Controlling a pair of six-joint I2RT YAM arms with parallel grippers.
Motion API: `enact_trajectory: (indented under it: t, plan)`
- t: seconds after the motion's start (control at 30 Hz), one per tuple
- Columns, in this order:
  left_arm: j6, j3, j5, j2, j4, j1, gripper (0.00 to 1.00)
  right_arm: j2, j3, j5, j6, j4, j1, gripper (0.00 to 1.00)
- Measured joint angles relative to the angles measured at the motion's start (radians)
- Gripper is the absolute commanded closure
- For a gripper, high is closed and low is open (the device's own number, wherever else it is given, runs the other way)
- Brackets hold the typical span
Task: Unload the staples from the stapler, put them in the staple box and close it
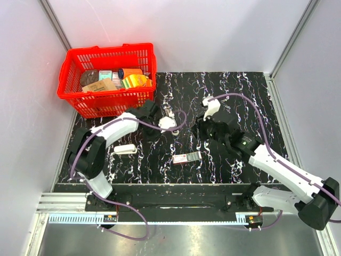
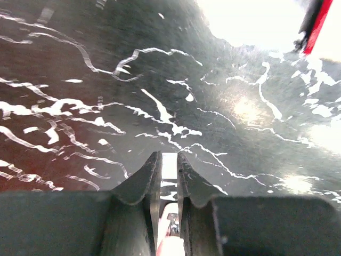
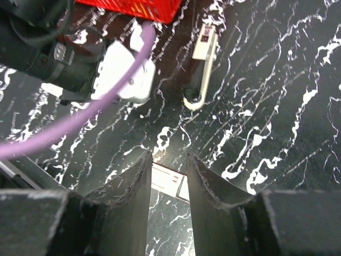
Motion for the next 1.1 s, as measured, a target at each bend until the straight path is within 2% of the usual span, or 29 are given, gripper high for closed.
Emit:
enact_trajectory:
  t: [0.17,0.3,0.43,0.53,0.6,0.77,0.87,0.97,1.1]
  plan:
    - [-0.118,0.157,0.158,-0.103,-0.062,0.077,0.99,-0.023,0.047,-0.035,0.011,0.0,-0.004,0.6]
    - [-0.244,0.305,0.346,-0.191,-0.063,0.163,0.98,-0.036,0.078,-0.076,0.023,0.002,-0.008,0.53]
    - [-0.411,0.482,0.57,-0.229,-0.057,0.205,0.98,-0.047,0.112,-0.134,0.024,0.005,-0.008,0.48]
    - [-0.591,0.563,0.73,-0.227,0.027,0.203,0.98,-0.047,0.141,-0.18,0.043,0.032,-0.01,0.46]
    - [-0.76,0.556,0.82,-0.229,0.153,0.201,0.98,-0.047,0.153,-0.217,0.066,0.074,-0.011,0.46]
    - [-1.481,0.258,0.973,-0.233,0.898,0.214,1.0,-0.044,0.154,-0.312,0.135,0.212,-0.014,0.46]
    - [-1.765,0.198,1.003,-0.177,1.178,0.218,1.0,-0.044,0.154,-0.364,0.176,0.295,-0.016,0.46]
    - [-1.933,0.167,1.018,-0.163,1.343,0.221,1.0,-0.041,0.154,-0.401,0.212,0.364,-0.019,0.46]
    - [-2.04,0.149,1.022,-0.175,1.489,0.221,1.0,-0.018,0.154,-0.421,0.235,0.408,-0.021,0.47]
